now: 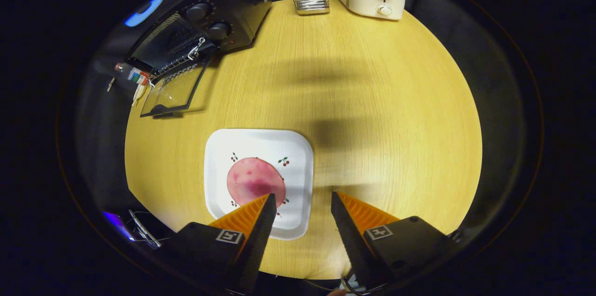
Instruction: Open the toaster oven, put the food inside, and close the toaster oven door.
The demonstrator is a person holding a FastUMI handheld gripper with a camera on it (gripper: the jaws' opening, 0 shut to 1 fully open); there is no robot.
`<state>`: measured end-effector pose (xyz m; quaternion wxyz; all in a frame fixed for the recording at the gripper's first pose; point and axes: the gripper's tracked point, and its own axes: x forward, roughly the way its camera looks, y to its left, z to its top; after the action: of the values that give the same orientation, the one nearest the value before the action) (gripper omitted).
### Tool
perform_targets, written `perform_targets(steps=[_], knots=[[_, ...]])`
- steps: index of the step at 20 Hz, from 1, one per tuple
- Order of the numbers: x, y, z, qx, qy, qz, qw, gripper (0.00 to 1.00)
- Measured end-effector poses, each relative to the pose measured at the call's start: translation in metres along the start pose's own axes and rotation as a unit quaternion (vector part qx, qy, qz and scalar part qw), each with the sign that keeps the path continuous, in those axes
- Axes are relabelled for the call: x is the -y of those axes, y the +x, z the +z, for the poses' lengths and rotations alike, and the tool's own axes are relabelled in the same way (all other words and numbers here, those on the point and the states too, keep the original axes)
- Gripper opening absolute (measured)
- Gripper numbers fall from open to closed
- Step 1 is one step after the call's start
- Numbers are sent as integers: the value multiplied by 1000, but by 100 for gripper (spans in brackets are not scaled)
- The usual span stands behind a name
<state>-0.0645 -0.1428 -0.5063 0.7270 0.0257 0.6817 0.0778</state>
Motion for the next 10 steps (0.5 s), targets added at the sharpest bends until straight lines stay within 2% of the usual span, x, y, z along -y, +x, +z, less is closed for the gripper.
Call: perform_targets(steps=[1, 2, 3, 4, 5, 6, 7, 8, 10], knots=[[2, 5, 0, -4, -7, -3, 1000, 75], [3, 10, 0, -9, -13, -5, 1000, 59], [7, 13, -2, -15, -17, -11, 1000, 50], [6, 12, 0, -15, -8, -8, 1000, 26], [5, 24, 0, -15, -2, 1, 1000, 21], [6, 13, -3, -23, 11, 15, 1000, 9], [7, 11, -1, -20, 28, 35, 999, 9], [5, 14, 0, -16, 49, 55, 997, 5], [0, 8, 3, -1, 96, 113, 989, 5]])
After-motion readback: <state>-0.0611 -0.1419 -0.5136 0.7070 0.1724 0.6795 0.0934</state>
